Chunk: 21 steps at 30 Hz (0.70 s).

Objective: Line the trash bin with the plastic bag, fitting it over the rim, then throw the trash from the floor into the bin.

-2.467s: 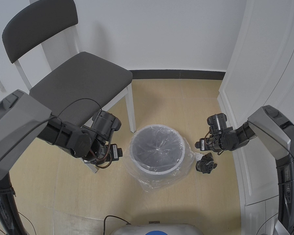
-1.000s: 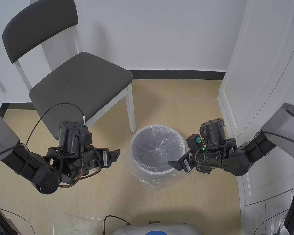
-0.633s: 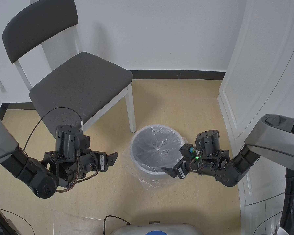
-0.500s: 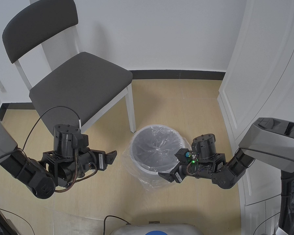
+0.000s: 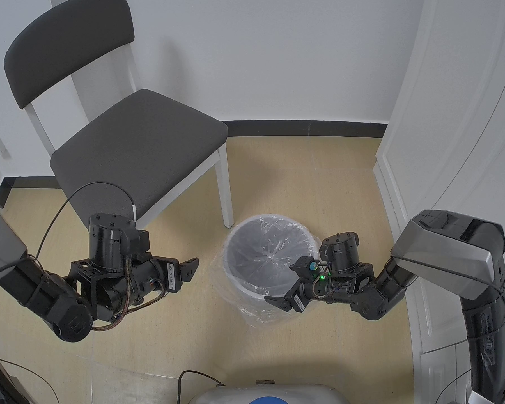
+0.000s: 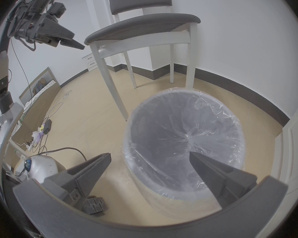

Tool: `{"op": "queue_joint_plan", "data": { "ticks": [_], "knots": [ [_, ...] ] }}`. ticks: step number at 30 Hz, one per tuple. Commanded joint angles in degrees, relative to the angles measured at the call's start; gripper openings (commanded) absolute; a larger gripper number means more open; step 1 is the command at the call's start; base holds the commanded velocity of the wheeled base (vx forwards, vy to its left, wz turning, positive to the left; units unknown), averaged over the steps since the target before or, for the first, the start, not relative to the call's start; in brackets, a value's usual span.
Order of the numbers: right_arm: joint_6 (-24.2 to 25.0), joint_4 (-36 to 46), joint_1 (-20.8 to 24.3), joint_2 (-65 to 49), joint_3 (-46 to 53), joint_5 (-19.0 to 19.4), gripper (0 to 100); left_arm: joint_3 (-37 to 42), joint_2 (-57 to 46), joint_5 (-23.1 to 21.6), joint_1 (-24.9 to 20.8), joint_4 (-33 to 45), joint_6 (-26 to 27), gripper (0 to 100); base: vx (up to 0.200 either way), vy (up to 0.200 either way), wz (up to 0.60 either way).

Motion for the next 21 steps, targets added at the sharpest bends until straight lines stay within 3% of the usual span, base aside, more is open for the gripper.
{"op": "queue_joint_plan", "data": {
  "ticks": [1,10,21],
  "knots": [
    [-0.1,-0.1,-1.4,3.4,-2.8,1.1,100,-0.1,0.2,0.0,0.0,0.0,-0.1,100,0.0,0.0,0.0],
    [0.2,-1.0,-1.8,5.2,-6.4,4.2,100,0.0,1.9,0.2,-0.2,0.0,0.1,100,0.0,0.0,0.0],
    [0.4,-0.9,-1.0,8.6,-11.3,4.3,100,-0.2,1.9,0.0,-0.3,0.0,0.1,100,0.0,0.0,0.0]
  ]
}}
